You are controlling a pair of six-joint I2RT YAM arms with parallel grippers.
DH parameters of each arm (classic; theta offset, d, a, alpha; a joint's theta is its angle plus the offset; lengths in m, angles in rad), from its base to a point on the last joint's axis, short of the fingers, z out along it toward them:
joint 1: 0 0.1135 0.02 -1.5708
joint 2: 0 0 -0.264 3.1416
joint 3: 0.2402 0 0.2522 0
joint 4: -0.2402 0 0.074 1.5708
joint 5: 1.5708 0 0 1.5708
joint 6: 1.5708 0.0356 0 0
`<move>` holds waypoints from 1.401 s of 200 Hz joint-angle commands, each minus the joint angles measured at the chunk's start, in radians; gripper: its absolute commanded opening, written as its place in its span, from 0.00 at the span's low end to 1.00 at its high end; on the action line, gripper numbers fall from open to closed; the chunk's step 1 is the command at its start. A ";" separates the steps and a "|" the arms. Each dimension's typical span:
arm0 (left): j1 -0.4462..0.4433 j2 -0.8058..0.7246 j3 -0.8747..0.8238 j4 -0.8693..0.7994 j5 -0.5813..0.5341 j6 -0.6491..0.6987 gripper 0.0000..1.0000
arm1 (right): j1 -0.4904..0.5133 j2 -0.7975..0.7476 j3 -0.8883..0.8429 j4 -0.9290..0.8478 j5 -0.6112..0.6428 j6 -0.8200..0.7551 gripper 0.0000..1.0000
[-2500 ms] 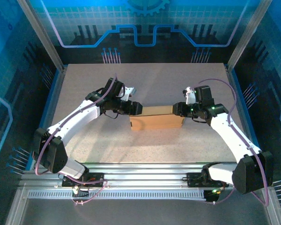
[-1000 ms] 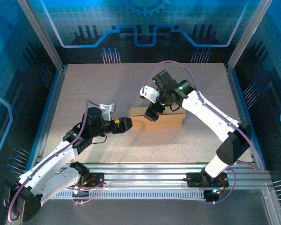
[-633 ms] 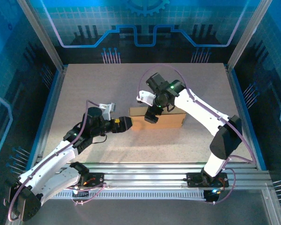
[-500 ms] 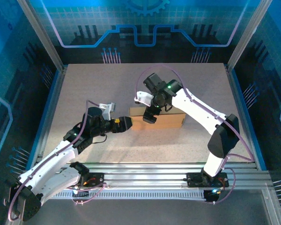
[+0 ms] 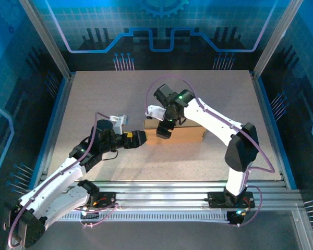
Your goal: Fold the paper box
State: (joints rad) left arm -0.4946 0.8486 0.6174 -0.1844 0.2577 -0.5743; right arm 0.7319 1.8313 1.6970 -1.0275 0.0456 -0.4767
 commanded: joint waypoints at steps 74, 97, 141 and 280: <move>0.002 -0.052 -0.018 -0.048 -0.029 0.034 0.99 | 0.044 0.041 -0.027 0.024 0.030 0.028 0.79; 0.004 -0.073 -0.025 -0.055 -0.028 0.039 0.99 | 0.056 0.030 -0.066 0.056 0.064 0.039 0.71; 0.004 -0.076 -0.032 -0.058 -0.014 0.034 0.99 | 0.093 0.018 -0.116 0.102 0.154 0.046 0.64; 0.005 -0.192 0.019 -0.165 -0.060 0.080 0.99 | 0.173 0.025 -0.241 0.495 0.569 -0.031 0.44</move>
State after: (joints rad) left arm -0.4938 0.6636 0.6044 -0.3183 0.2173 -0.5205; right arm 0.8791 1.8469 1.4879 -0.6922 0.4675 -0.4576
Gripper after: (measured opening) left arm 0.994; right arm 0.525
